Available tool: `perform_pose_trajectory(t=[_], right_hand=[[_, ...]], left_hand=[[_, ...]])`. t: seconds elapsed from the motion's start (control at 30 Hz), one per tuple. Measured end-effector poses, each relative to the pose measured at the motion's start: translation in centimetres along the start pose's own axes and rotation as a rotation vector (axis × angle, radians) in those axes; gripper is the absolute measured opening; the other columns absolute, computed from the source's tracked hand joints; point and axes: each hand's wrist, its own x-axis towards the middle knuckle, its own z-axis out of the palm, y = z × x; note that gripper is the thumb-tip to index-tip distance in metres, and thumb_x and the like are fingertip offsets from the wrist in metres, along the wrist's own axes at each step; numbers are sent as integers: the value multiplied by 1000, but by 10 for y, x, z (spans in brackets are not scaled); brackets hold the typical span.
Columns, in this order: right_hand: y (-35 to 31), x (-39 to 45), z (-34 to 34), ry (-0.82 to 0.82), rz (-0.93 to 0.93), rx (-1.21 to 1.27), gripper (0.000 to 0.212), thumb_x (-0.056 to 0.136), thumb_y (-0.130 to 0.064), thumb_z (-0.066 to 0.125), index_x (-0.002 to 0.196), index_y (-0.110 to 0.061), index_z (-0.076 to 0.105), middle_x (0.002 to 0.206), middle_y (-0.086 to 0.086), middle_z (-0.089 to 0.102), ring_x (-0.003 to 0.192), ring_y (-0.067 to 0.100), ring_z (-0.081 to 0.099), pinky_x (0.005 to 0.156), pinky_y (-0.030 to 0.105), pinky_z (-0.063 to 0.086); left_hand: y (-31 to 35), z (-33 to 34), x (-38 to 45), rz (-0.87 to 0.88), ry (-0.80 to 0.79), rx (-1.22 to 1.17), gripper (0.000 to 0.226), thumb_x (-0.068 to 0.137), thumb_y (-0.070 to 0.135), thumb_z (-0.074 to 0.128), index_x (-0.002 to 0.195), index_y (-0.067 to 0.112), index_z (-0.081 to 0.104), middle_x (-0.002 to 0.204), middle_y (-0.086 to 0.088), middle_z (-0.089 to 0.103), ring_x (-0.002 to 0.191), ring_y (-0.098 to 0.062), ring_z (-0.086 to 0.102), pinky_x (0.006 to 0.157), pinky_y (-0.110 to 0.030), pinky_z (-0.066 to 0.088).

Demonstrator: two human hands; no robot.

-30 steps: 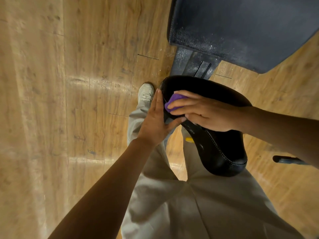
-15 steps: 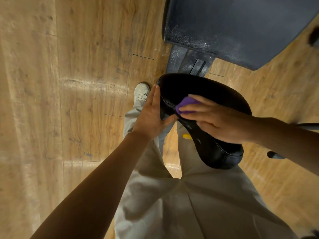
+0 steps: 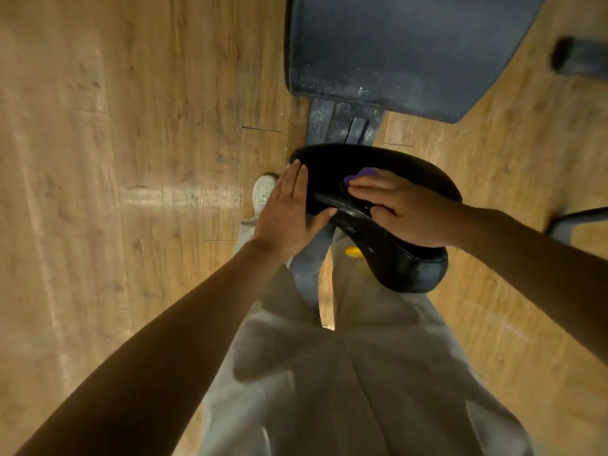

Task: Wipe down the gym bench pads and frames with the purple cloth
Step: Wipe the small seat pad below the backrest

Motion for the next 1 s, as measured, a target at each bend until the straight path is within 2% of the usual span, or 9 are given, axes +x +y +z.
perform_pose_trajectory(t=[0.2,0.37,0.47,0.57,0.67,0.77,0.87,0.93,1.0], right_hand=[[-6,-78,20,301,9,102,44,95,-18,45,139,-25,46,146,-16,36,139,-5,15,109,12,16],[-1,-64,43,731,134,505,39,92,-14,50,129,-20,58,136,-13,48,123,-13,34,101,-2,22],[11,-48,44,802,248,770,34,97,-15,49,129,-21,59,136,-13,49,118,-15,36,98,-5,22],[15,-53,48,833,232,847,33,99,-15,46,129,-19,58,137,-14,48,118,-18,38,102,2,27],[4,-76,66,915,196,909,35,99,-10,45,132,-16,55,140,-12,47,123,-22,31,103,2,24],[-13,-98,94,997,198,972,39,101,-16,41,139,-16,47,147,-9,40,139,-3,25,115,23,26],[-28,-97,109,1059,174,916,44,101,-20,36,144,-13,38,152,-3,31,145,12,17,118,41,23],[-21,-87,110,1073,152,917,44,102,-23,34,144,-12,38,153,-1,30,146,15,16,118,46,20],[0,-73,102,1004,185,1121,43,102,-24,33,144,-14,40,154,-2,28,146,15,15,120,44,15]], left_hand=[[9,-10,-1,-1,-29,62,82,93,50,51,150,1,20,158,-17,19,147,-29,15,120,-39,20],[28,-15,1,-87,-82,-25,71,97,48,46,151,9,22,159,-9,17,147,-23,14,120,-37,18],[47,-13,2,-59,-96,-55,67,97,49,44,150,14,26,158,-4,22,146,-20,18,119,-38,22],[67,-7,2,-47,-147,-84,63,96,48,46,149,17,30,157,-2,24,145,-16,20,118,-36,23],[83,-4,-1,-38,-181,-116,58,97,47,46,147,20,35,156,-1,28,144,-14,23,117,-36,25],[96,0,-4,-42,-213,-187,56,96,50,46,146,25,37,154,1,31,142,-13,27,115,-38,30],[111,8,-12,-35,-203,-253,55,95,49,45,145,27,38,153,3,33,141,-11,30,113,-38,34],[121,16,-20,-47,-167,-293,54,94,47,42,144,26,39,152,3,33,140,-9,30,114,-37,34],[128,21,-25,-81,-129,-314,56,91,46,38,144,27,39,153,5,31,141,-9,28,115,-38,32]])
